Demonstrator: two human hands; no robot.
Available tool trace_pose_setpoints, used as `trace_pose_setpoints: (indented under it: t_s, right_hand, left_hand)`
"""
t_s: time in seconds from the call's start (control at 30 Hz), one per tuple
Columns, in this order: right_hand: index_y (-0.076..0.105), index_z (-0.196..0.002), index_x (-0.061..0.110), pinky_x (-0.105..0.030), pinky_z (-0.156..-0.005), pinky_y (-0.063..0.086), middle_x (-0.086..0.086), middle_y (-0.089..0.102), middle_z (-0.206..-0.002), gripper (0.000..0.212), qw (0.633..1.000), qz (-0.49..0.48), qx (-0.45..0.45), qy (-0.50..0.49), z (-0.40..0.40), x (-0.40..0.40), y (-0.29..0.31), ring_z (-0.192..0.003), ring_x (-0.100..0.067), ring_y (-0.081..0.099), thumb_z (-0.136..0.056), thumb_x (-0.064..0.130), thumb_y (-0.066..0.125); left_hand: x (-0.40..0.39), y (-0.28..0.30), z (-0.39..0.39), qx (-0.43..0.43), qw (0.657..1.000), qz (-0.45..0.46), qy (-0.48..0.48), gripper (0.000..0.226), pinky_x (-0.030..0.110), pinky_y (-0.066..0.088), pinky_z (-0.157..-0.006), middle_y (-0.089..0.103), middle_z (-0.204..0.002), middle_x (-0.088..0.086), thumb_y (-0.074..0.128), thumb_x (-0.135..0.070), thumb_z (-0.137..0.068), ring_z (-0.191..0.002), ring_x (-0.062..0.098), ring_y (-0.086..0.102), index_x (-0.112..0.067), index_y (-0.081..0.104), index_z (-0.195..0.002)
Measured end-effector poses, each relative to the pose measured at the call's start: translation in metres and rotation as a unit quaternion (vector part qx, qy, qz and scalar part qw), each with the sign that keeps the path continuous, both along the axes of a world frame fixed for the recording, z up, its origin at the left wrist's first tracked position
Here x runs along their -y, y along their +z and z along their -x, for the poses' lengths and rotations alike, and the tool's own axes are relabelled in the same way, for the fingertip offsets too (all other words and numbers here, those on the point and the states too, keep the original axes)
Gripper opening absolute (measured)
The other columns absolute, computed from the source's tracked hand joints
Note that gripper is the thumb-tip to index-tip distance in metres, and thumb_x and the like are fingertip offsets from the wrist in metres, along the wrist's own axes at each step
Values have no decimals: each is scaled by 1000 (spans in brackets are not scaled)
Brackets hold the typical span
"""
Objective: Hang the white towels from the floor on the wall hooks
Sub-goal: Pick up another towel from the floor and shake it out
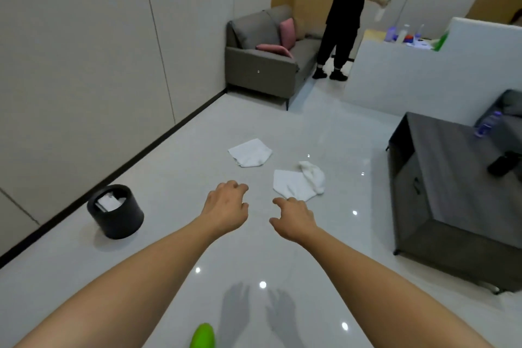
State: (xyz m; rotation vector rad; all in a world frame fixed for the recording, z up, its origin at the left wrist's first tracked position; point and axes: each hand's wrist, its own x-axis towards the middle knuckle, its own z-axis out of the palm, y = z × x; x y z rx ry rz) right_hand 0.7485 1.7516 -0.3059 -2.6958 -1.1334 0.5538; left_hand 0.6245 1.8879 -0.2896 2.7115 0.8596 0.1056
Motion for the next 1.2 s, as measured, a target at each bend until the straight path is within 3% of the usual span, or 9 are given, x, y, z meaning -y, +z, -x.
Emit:
trace_pose_setpoints:
  t_s: [0.3,0.57,0.87,1.1,1.2]
  right_hand:
    - [38,-148,26,-44,-102,40,-8,49,-137,60,992,27,-51,-116,-91,-84,-25,-127,-31,42,-92,40,55]
    - [41,-146,26,-42,-104,41,-7,50,-135,58,972,51,-117,-196,-216,-120,-91,-128,-30,44,-92,41,56]
    - [44,-144,21,-40,-98,48,-7,59,-129,59,935,62,-247,-248,-432,-159,-189,-121,-27,54,-89,35,60]
    - [50,-141,17,-38,-97,48,-8,66,-119,55,905,81,-306,-284,-530,-190,-241,-118,-25,57,-89,31,60]
    - [53,-138,17,-38,-101,45,-10,61,-129,52,893,77,-318,-309,-557,-214,-287,-123,-26,53,-89,32,62]
  left_hand:
    - [-129,-27,-125,-61,992,40,-105,50,41,40,-98,49,-134,7,47,-30,-94,-121,28,45,-19,43,-142]
    - [-190,-85,-276,-124,978,58,-160,50,39,42,-95,49,-133,7,48,-31,-93,-120,28,47,-18,44,-142]
    - [-237,-175,-466,-224,960,83,-144,49,37,44,-94,50,-135,8,48,-33,-94,-120,28,48,-19,45,-141]
    - [-272,-223,-564,-253,950,156,-101,47,38,43,-99,49,-136,10,50,-30,-94,-122,29,48,-17,48,-140]
    - [-290,-272,-599,-256,945,185,-80,45,34,41,-97,51,-133,10,53,-29,-94,-120,28,50,-16,51,-136]
